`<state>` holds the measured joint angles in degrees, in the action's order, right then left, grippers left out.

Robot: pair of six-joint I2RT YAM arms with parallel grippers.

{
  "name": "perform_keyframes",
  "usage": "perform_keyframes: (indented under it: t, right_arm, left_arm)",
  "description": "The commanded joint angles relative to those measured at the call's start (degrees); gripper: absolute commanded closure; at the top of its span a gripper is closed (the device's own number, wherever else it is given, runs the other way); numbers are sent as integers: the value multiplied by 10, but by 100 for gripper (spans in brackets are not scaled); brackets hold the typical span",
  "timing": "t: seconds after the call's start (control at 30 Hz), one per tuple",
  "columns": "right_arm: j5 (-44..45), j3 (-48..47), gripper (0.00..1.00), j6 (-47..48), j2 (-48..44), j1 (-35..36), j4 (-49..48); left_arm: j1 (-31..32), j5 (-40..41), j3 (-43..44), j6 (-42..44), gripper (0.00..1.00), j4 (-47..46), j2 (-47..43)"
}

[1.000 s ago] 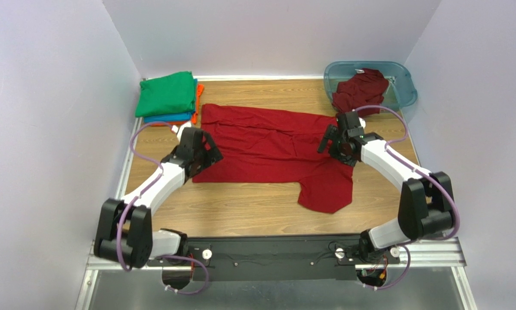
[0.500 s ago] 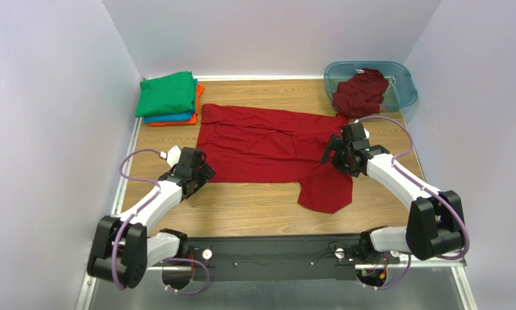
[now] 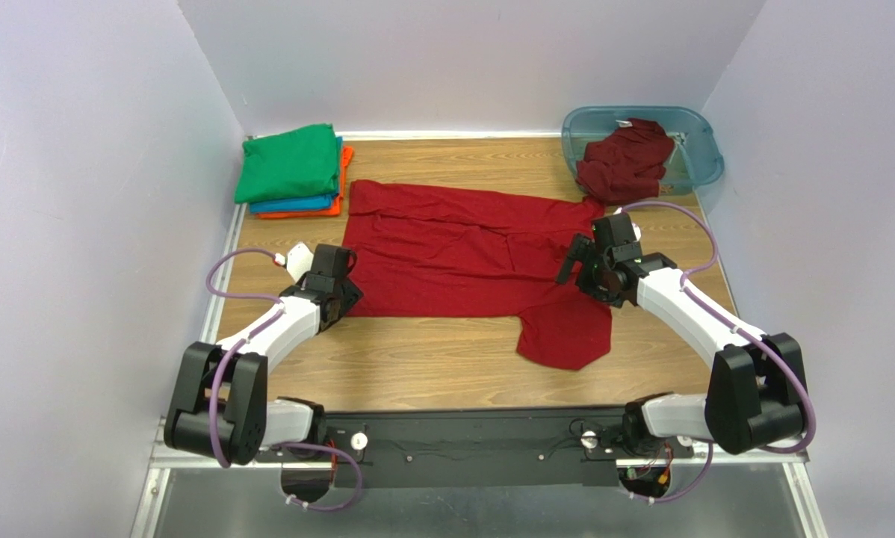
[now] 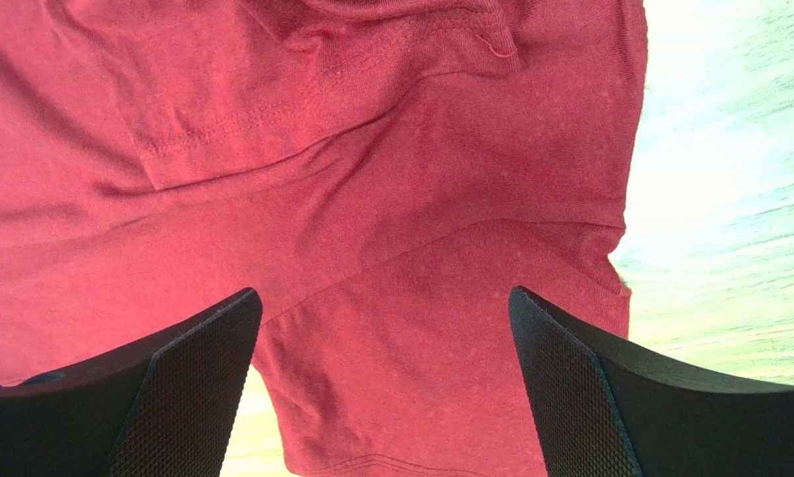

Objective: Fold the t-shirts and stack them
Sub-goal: Flatten the tshirt out

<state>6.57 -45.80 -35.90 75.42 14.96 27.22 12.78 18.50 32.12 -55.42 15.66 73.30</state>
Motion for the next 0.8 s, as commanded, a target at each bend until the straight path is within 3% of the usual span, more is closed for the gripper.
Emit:
perform_keyframes:
  t: [0.0,0.23,0.27,0.37,0.53,0.77]
  right_arm:
    - [1,6,0,8,3,1,4]
    - [7,10,0,7,-4,1,5]
    - [7,10,0,7,-6,0,5]
    - [9,12,0,7,-12,1,6]
    - [-1,20,0,17,-32,1,14]
    - [-31,44,0,0,-79,4,112]
  left_arm:
    - [-13,12,-3,12,42,-10,35]
    - [-18,-8,-10,28,68,-35,58]
    - [-18,-10,-10,29,81,-35,59]
    - [-19,-13,-10,31,100,-34,56]
    - [-19,-15,-15,43,100,-29,24]
    - [-19,-22,-33,67,100,-35,-63]
